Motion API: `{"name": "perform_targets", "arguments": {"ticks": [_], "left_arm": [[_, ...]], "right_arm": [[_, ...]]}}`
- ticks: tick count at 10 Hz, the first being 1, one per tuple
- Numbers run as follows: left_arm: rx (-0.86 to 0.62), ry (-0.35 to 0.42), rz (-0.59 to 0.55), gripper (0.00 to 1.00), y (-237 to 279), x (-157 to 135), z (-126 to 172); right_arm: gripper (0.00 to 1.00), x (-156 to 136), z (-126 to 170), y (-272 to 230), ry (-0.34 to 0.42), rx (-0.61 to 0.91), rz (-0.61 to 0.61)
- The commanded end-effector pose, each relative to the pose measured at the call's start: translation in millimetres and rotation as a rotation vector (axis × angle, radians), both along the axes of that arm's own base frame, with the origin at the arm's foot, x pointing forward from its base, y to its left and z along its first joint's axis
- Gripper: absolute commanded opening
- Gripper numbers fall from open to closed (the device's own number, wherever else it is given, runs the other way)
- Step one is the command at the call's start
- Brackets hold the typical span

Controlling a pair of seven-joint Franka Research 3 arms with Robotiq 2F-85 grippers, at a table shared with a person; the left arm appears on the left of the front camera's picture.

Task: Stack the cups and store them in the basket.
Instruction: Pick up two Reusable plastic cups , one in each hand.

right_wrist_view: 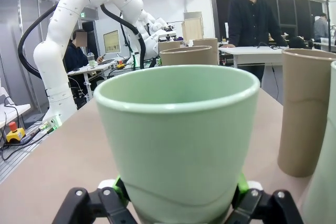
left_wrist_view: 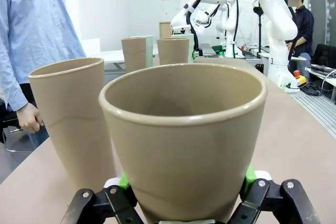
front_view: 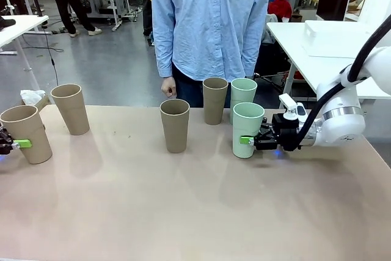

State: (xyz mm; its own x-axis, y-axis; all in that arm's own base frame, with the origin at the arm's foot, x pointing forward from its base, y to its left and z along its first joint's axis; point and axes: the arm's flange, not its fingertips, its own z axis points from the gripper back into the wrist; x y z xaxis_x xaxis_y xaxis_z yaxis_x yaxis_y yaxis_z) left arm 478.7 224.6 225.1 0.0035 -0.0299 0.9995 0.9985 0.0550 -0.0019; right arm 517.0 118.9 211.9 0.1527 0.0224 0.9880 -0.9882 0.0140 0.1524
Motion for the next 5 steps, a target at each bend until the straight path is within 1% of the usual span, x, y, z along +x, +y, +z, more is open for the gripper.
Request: {"name": "perform_targets", "arguments": {"ticks": [1, 2, 4, 5], "left_arm": [[0.01, -0.019, 0.024, 0.57, 0, 1, 1], [0.0, 0.0, 0.0, 0.85, 0, 0, 0], [-0.03, -0.039, 0.04, 0.85, -9, -25, 46], [-0.034, -0.049, 0.052, 0.85, -28, -40, 70]], "right_arm": [[0.56, 0, 0, 0, 0.001, 0.003, -0.006], [0.85, 0, 0, 0, 0.0, 0.0, 0.0], [0.85, -18, 33, -21, -0.005, 0.027, -0.109], [0.85, -30, 49, -35, -0.008, 0.054, -0.144]]}}
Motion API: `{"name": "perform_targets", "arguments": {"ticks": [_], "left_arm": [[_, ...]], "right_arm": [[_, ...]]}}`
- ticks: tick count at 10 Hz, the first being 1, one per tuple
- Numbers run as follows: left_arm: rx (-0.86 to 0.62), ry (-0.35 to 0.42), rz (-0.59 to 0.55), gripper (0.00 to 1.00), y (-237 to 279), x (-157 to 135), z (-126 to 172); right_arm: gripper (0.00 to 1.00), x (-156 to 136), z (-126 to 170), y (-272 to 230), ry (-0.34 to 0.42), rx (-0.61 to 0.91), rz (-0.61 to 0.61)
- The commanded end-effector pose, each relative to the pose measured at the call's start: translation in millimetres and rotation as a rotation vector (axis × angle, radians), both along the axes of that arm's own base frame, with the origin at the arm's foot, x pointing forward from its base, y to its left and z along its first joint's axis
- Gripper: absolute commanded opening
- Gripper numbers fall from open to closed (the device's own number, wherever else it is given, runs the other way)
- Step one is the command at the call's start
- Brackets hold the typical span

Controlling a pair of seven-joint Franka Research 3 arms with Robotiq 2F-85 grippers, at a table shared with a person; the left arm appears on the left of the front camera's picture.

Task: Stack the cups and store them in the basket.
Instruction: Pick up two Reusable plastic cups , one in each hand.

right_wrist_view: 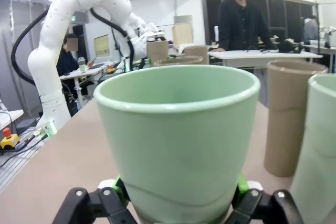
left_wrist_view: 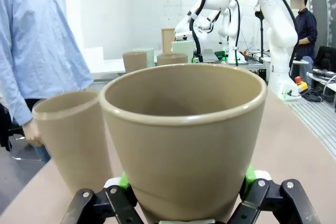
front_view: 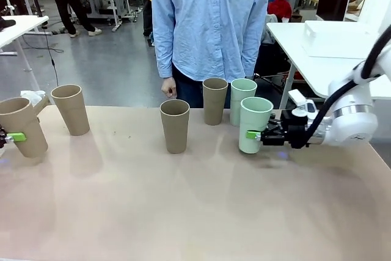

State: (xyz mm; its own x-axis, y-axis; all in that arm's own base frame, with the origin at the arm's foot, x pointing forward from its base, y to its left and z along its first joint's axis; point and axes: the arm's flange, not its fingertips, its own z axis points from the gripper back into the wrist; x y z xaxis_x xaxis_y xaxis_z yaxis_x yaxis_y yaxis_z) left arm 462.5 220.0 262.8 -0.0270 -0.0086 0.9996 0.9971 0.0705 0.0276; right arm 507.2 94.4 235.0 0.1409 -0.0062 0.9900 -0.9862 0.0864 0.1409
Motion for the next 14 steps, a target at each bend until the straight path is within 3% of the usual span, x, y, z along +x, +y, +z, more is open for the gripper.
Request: {"name": "perform_targets", "arguments": {"ticks": [1, 4, 7, 11, 14], "left_arm": [[-0.004, -0.024, 0.015, 0.85, -43, -36, 51], [0.006, -0.067, -0.023, 0.85, -103, -79, 94], [0.075, -0.092, -0.099, 0.85, -155, -109, 104], [0.072, -0.118, -0.112, 0.85, -194, -111, 96], [0.057, -0.115, -0.085, 0.85, -197, -94, 97]], "right_arm": [[0.85, -32, 39, -23, -0.008, 0.049, -0.095], [0.85, -75, 71, -49, -0.046, 0.042, -0.13], [0.85, -118, 91, -64, -0.08, 0.014, -0.143], [0.85, -152, 91, -80, -0.079, -0.023, -0.094], [0.85, -164, 90, -86, -0.092, 0.0, -0.086]]}}
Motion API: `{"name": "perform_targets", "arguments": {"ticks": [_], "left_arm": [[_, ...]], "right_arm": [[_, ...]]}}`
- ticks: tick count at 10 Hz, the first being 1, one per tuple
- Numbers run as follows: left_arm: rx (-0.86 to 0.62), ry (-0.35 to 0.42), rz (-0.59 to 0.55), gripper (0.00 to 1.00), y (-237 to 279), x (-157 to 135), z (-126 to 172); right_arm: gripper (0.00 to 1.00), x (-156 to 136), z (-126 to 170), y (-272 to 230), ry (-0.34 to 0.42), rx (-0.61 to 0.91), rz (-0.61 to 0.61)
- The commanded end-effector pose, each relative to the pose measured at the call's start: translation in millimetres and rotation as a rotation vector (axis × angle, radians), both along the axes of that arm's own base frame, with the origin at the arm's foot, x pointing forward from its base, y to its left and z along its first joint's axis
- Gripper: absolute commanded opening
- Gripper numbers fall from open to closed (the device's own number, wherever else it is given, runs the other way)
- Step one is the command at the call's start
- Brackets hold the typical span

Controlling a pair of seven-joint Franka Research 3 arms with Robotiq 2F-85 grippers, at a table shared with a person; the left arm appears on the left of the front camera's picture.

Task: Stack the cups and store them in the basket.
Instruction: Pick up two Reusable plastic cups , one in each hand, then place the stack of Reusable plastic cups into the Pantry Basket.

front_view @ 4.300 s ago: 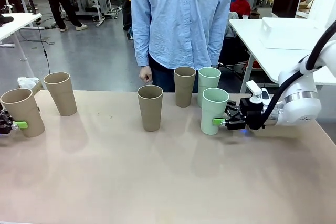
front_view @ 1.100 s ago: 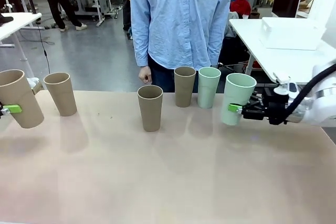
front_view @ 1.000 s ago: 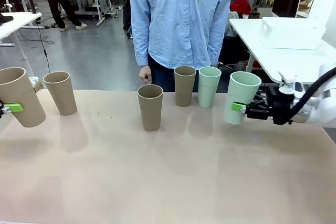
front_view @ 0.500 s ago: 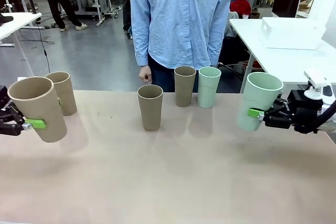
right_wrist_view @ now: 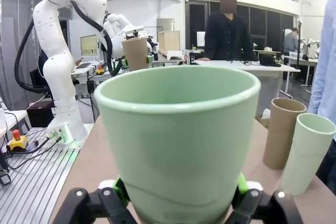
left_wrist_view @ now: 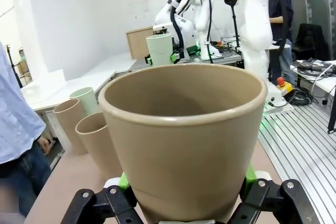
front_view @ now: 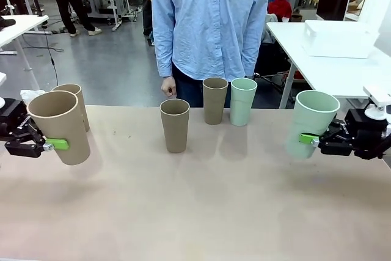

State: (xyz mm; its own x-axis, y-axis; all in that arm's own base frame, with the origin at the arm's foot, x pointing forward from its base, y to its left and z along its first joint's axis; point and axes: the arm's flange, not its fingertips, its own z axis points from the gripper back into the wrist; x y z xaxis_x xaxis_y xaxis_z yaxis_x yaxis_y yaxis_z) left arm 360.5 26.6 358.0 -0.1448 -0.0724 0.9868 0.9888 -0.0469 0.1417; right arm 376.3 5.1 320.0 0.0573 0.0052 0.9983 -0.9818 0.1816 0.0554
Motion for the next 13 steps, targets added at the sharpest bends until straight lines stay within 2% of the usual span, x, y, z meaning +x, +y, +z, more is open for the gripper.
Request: {"name": "perform_targets", "arguments": {"ticks": [1, 4, 5, 6, 13], "left_arm": [[-0.025, 0.004, 0.03, 0.85, -1, 14, 2], [-0.032, 0.028, 0.026, 0.85, 2, 22, -5], [-0.056, 0.011, -0.006, 0.85, 8, 22, -5], [-0.013, 0.015, 0.019, 0.85, 5, 16, -6], [-0.013, 0.015, 0.019, 0.85, 5, 16, -6]], "right_arm": [[0.85, -36, 4, 4, -0.015, 0.033, 0.013], [0.85, -41, 6, 6, -0.014, 0.049, 0.022], [0.85, -2, 2, -2, -0.004, 0.028, 0.005], [0.85, -2, 2, -2, -0.004, 0.028, 0.005], [0.85, -2, 2, -2, -0.004, 0.028, 0.005]]}}
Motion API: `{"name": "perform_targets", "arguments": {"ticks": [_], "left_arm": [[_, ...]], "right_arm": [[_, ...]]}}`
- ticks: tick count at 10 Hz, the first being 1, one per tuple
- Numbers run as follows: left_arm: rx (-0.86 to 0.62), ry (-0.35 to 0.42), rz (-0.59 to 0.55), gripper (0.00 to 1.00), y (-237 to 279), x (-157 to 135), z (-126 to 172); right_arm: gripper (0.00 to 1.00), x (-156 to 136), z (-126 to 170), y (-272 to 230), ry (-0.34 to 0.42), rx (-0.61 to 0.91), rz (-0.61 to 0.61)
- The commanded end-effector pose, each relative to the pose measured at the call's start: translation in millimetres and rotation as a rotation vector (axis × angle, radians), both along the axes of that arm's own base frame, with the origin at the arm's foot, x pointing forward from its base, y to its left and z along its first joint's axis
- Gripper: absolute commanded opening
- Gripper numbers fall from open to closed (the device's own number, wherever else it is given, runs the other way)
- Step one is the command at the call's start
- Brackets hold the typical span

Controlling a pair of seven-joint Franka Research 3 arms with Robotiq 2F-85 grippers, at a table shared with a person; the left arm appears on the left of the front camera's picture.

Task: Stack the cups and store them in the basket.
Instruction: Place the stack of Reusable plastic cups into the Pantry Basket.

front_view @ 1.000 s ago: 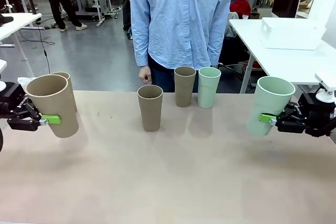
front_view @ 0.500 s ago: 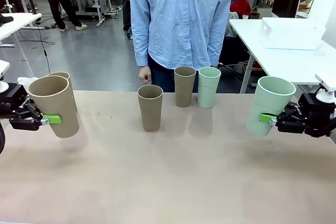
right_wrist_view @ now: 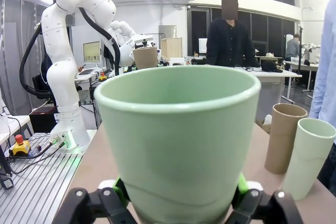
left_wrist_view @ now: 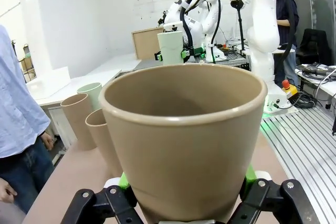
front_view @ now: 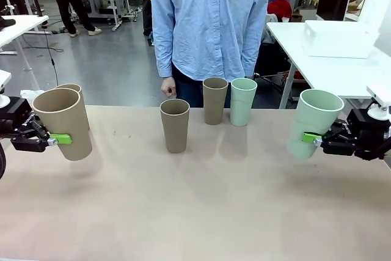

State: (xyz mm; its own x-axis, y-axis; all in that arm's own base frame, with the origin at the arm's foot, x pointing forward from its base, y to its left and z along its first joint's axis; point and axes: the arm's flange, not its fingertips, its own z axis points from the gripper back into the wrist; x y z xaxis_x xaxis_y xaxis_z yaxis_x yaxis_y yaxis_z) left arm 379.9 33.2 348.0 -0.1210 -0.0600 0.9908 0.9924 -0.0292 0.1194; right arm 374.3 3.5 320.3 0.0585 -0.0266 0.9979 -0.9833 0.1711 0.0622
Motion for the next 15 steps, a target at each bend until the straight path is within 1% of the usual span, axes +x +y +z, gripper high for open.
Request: {"name": "perform_targets", "arguments": {"ticks": [1, 15], "left_arm": [[0.002, -0.008, 0.003, 0.85, -1.5, -3.3, 3.7], [0.002, -0.008, 0.003, 0.85, -1.5, -3.3, 3.7]], "right_arm": [[0.85, 0.4, 1.9, -0.8, -0.005, -0.005, -0.004], [0.85, 0.4, 1.9, -0.8, -0.005, -0.005, -0.004]]}}
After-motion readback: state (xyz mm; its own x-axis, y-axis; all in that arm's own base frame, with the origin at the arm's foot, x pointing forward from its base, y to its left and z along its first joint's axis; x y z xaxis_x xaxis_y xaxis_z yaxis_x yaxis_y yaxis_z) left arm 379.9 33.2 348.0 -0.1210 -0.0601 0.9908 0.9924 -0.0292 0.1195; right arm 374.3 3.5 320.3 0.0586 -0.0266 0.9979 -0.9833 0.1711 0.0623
